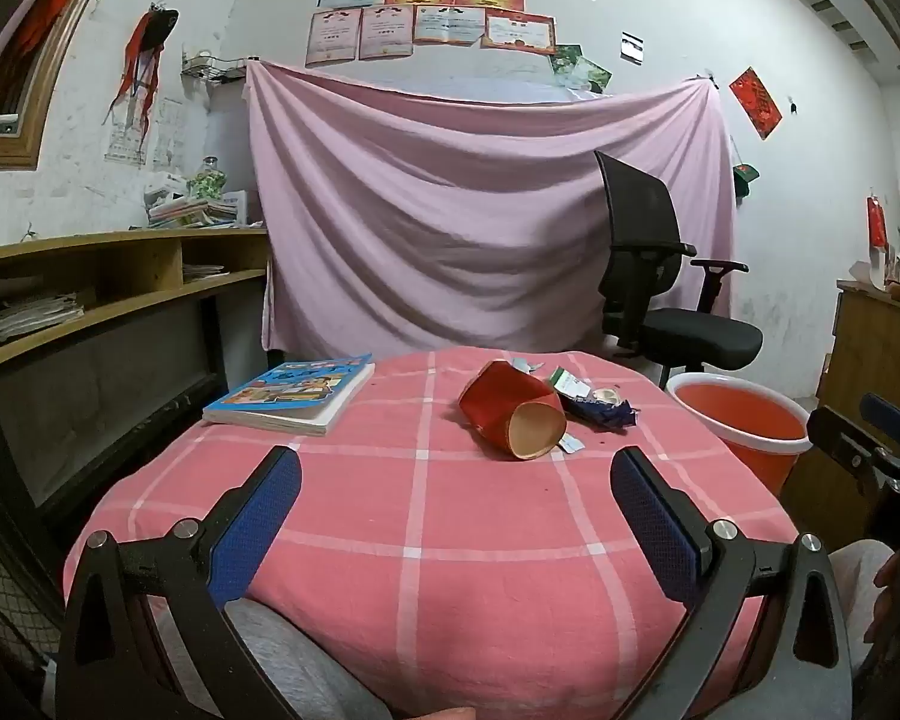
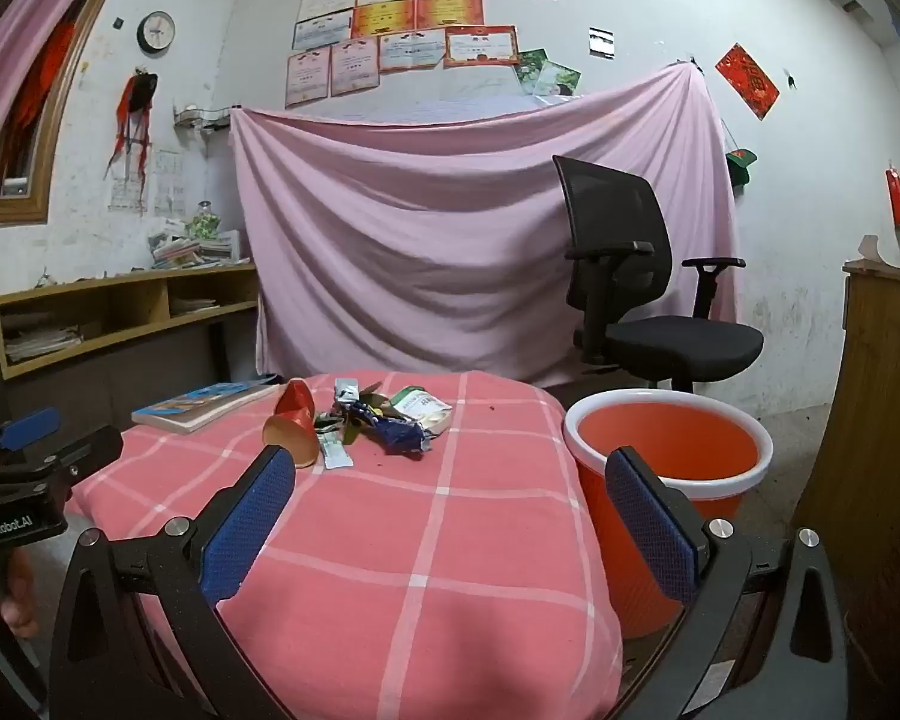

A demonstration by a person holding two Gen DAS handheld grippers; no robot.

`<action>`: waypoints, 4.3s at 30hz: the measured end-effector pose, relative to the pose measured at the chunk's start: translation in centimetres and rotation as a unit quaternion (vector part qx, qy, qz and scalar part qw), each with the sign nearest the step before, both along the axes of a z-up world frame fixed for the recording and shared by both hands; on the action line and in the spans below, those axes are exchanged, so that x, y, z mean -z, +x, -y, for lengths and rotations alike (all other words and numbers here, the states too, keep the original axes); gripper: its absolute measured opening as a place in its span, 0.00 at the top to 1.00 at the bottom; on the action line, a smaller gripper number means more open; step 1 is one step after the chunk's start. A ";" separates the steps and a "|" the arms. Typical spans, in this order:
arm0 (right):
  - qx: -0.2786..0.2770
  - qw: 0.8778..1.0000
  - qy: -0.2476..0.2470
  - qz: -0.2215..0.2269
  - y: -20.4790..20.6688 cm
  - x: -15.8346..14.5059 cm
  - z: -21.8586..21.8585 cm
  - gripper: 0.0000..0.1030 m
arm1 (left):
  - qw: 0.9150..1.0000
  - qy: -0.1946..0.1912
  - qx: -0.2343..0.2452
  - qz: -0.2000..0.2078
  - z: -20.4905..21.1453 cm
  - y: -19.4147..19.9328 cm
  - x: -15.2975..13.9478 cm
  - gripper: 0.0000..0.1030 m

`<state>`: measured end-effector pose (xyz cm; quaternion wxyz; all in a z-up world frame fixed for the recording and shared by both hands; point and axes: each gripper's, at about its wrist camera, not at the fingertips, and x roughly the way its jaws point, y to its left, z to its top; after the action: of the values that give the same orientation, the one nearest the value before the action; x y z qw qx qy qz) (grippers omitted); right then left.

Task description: Collect trash

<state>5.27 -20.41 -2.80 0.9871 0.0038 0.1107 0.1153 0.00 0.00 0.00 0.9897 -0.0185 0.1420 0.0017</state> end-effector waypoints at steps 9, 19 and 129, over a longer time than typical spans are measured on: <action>0.000 1.000 -0.001 0.000 0.0 0.0 0.0 0.00 | 1.000 -0.002 -0.001 0.000 0.0 0.0 0.0 0.02; 0.000 1.000 -0.001 -0.002 0.1 0.0 0.0 0.00 | 1.000 -0.003 0.000 0.002 0.0 0.0 0.0 0.02; -0.084 0.993 -0.082 -0.027 16.4 -1.2 -3.5 0.00 | 0.999 -0.032 -0.043 -0.004 -0.8 13.8 -3.0 0.02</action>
<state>21.72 -16.95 -1.65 0.9675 -0.0836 0.1466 0.1881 13.79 0.75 3.04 0.9870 -0.0559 0.1453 0.0397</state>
